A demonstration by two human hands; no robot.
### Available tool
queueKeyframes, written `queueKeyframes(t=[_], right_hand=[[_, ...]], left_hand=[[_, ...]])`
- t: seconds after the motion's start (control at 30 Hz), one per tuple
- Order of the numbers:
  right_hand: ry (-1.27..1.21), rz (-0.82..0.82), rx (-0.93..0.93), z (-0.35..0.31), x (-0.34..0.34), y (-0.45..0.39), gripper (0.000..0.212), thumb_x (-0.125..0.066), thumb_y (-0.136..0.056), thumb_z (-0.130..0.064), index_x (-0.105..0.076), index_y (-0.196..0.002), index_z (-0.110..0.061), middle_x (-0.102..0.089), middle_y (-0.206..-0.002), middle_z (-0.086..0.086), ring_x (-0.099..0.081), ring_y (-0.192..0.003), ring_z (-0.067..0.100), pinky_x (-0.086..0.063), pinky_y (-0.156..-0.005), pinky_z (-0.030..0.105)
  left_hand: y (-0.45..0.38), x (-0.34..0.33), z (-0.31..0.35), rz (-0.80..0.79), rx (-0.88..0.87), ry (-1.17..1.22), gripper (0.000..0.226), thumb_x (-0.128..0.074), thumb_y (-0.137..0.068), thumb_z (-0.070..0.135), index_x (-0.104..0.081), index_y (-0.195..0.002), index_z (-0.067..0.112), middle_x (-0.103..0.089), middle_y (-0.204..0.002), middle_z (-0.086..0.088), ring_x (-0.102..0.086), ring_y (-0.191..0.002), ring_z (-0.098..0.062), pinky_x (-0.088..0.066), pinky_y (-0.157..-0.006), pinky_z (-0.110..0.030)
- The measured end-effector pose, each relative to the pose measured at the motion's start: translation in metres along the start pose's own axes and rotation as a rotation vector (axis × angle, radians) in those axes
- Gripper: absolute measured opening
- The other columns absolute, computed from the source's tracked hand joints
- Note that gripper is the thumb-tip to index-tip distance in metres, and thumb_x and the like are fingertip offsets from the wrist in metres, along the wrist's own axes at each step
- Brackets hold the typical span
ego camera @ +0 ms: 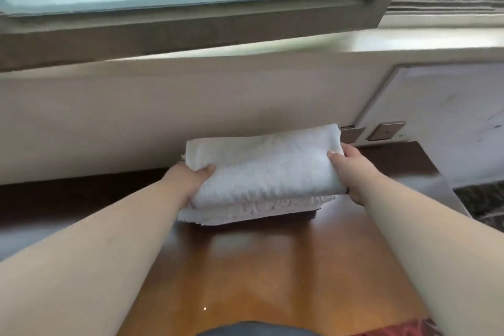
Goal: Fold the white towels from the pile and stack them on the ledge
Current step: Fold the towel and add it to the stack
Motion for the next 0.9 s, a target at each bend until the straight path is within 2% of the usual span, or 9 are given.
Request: queueKeyframes(t=[0.1, 0.23, 0.3, 0.37, 0.4, 0.47, 0.53, 0.63, 0.9], right_hand=[[0.105, -0.006, -0.002, 0.024, -0.004, -0.02, 0.058, -0.05, -0.082, -0.057, -0.048, -0.138, -0.042, -0.062, -0.124, -0.01, -0.059, -0.113, 0.023, -0.049, -0.1, 0.047], [0.198, -0.063, 0.031, 0.019, 0.004, -0.022, 0.059, -0.052, -0.083, -0.057, -0.045, -0.139, -0.041, -0.061, -0.128, -0.01, -0.059, -0.111, 0.018, -0.049, -0.094, 0.04], [0.431, 0.034, 0.157, 0.003, 0.01, -0.025, 0.068, -0.059, -0.086, -0.044, -0.035, -0.149, -0.03, -0.047, -0.146, 0.001, -0.051, -0.125, 0.026, -0.044, -0.1, 0.042], [0.674, 0.153, 0.447, -0.022, 0.0, -0.016, 0.073, -0.06, -0.087, -0.031, -0.028, -0.153, -0.028, -0.03, -0.158, 0.006, -0.032, -0.141, 0.03, -0.033, -0.112, 0.047], [0.778, 0.155, 0.603, -0.033, -0.013, -0.009, 0.072, -0.058, -0.087, -0.034, -0.028, -0.153, -0.031, -0.026, -0.16, 0.007, -0.025, -0.144, 0.031, -0.027, -0.115, 0.05], [1.027, 0.001, 0.728, -0.039, -0.041, 0.002, 0.069, -0.042, -0.091, -0.055, -0.017, -0.154, -0.04, -0.012, -0.165, 0.007, -0.009, -0.15, 0.032, -0.013, -0.117, 0.056], [1.265, -0.177, 0.65, -0.014, -0.059, 0.006, 0.072, -0.019, -0.091, -0.07, 0.005, -0.153, -0.045, 0.008, -0.166, 0.002, 0.012, -0.151, 0.032, 0.0, -0.116, 0.061], [1.372, -0.244, 0.592, 0.01, -0.059, 0.004, 0.073, -0.008, -0.089, -0.074, 0.02, -0.15, -0.044, 0.02, -0.165, 0.0, 0.022, -0.149, 0.032, 0.004, -0.116, 0.063], [1.447, -0.357, 0.467, -0.056, -0.063, 0.016, 0.081, -0.026, -0.089, -0.075, 0.0, -0.157, -0.04, 0.003, -0.167, 0.001, 0.005, -0.152, 0.034, -0.007, -0.116, 0.063]], left_hand=[[-0.004, -0.011, -0.017, 0.074, 0.069, 0.022, 0.075, -0.067, -0.078, 0.065, -0.051, -0.133, 0.017, -0.063, -0.119, -0.005, -0.061, -0.104, -0.028, -0.053, -0.091, -0.044], [0.007, -0.003, -0.011, 0.153, 0.07, 0.071, 0.074, -0.074, -0.075, 0.058, -0.049, -0.134, 0.02, -0.063, -0.119, -0.005, -0.063, -0.099, -0.026, -0.055, -0.088, -0.046], [0.016, -0.002, -0.004, 0.312, 0.094, -0.167, 0.093, -0.077, -0.074, 0.053, -0.03, -0.148, 0.02, -0.05, -0.138, -0.012, -0.056, -0.114, -0.033, -0.05, -0.094, -0.044], [0.031, -0.011, 0.019, 0.498, -0.101, -0.543, 0.095, -0.07, -0.082, 0.049, -0.012, -0.155, 0.027, -0.029, -0.154, -0.013, -0.036, -0.135, -0.035, -0.034, -0.108, -0.045], [0.037, -0.025, 0.033, 0.485, -0.296, -0.678, 0.086, -0.061, -0.089, 0.046, -0.009, -0.155, 0.031, -0.021, -0.158, -0.011, -0.025, -0.143, -0.033, -0.026, -0.114, -0.044], [0.048, -0.062, 0.047, 0.215, -0.544, -0.849, 0.066, -0.042, -0.099, 0.045, -0.006, -0.154, 0.042, -0.003, -0.165, -0.004, -0.004, -0.15, -0.028, -0.011, -0.12, -0.044], [0.054, -0.09, 0.036, -0.023, -0.481, -1.007, 0.058, -0.027, -0.103, 0.049, 0.002, -0.152, 0.049, 0.014, -0.164, 0.002, 0.014, -0.15, -0.028, 0.0, -0.121, -0.05], [0.056, -0.102, 0.021, -0.095, -0.385, -1.127, 0.058, -0.023, -0.104, 0.05, 0.012, -0.15, 0.05, 0.024, -0.162, 0.002, 0.024, -0.148, -0.03, 0.004, -0.119, -0.056], [0.067, -0.074, 0.059, -0.127, -0.363, -0.985, 0.059, -0.037, -0.103, 0.047, -0.008, -0.154, 0.044, 0.003, -0.166, 0.002, 0.004, -0.152, -0.023, -0.006, -0.122, -0.045]])
Point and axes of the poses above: each hand's wrist, its own y-axis away from the middle knuckle, its own x-axis out of the back of the hand, z = x × y, the point moved 3 cm from there along -y, towards the middle knuckle
